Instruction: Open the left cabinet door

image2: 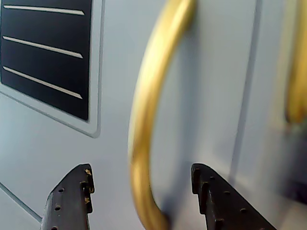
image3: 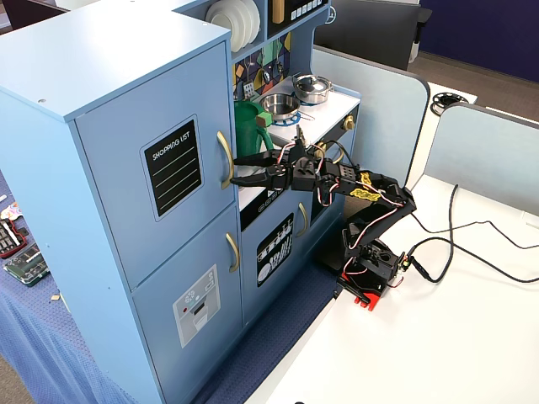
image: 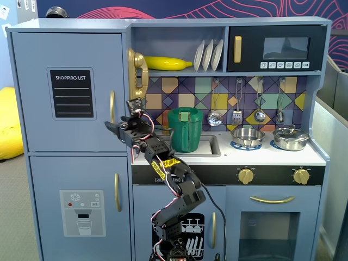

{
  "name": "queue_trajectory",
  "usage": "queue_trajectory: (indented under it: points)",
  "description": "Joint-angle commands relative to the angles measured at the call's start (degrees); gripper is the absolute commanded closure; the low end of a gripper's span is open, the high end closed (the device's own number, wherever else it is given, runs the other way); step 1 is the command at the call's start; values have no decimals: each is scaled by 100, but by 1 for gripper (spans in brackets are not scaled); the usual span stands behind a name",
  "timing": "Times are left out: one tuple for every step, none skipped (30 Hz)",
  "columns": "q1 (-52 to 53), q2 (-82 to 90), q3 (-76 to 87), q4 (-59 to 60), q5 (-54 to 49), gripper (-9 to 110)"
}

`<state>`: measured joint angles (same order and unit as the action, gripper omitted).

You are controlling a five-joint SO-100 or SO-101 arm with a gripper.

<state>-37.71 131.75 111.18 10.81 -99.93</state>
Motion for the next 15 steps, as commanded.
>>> queue_trajectory:
  points:
    - [-316, -316, -782, -211, -149, 84]
    - [-466, -360, -853, -202, -202, 84]
    - [-650, -369, -888, -202, -246, 84]
    - [-853, -360, -896, -193, -334, 84]
    - [-1046, -308, -870, -158, -387, 85]
    - [-1213, -229, -826, -105, -422, 85]
    - [-1371, -132, -765, -35, -475, 85]
    - [-1477, -18, -659, -9, -510, 85]
    - [-1573, 79, -571, -26, -510, 85]
    - [-1661, 185, -545, 44, -501, 85]
    - [-1749, 281, -536, 167, -519, 85]
    - [-1828, 396, -519, 246, -527, 85]
    - [-1925, 527, -448, 255, -545, 85]
    - [-2013, 668, -360, 255, -571, 85]
    - [-2092, 809, -264, 272, -571, 85]
